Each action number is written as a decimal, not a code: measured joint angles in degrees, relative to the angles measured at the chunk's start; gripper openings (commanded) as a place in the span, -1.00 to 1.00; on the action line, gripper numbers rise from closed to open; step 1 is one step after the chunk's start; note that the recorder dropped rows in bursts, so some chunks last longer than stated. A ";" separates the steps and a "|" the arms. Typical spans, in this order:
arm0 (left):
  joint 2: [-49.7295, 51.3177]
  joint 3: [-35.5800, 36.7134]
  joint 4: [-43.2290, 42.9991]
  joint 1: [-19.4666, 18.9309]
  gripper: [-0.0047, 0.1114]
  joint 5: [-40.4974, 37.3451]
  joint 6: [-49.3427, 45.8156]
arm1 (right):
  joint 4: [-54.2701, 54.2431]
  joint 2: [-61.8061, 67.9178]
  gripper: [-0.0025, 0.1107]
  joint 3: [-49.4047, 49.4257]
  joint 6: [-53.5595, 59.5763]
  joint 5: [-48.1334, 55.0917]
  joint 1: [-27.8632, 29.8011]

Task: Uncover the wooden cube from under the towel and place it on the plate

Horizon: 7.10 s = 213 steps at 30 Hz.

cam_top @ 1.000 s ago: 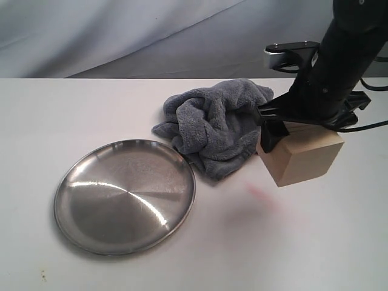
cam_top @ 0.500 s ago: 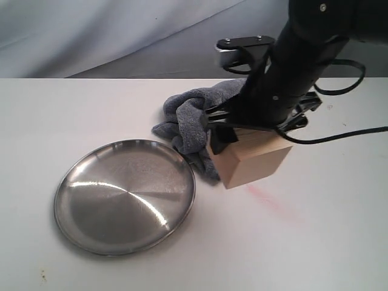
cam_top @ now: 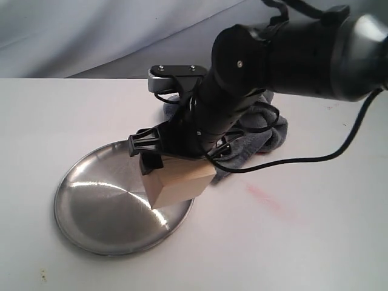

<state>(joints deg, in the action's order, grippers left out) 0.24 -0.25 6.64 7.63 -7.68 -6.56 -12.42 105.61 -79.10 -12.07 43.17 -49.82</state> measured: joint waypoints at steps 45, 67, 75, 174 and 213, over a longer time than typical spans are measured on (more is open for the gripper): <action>0.00 0.00 0.00 0.00 -0.92 0.00 0.00 | 14.13 33.52 -0.96 -48.33 -12.43 25.32 -5.50; 0.00 0.00 0.00 0.00 -0.92 0.00 0.00 | 14.30 34.64 -0.92 -48.33 -13.07 25.32 -4.44; 0.00 0.00 0.00 0.00 -0.92 0.00 0.00 | 10.46 34.64 0.46 -48.33 -12.13 25.32 -4.44; 0.00 0.00 0.00 0.00 -0.92 0.00 0.00 | 12.07 -70.16 -0.95 71.76 2.46 -43.95 32.18; 0.00 0.00 0.00 0.00 -0.92 0.00 0.00 | 12.42 -105.23 -0.95 78.94 7.43 -36.41 38.09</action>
<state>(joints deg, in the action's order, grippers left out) 0.24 -0.25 6.64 7.63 -7.68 -6.56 0.00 0.38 -0.16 -4.64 6.76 -11.73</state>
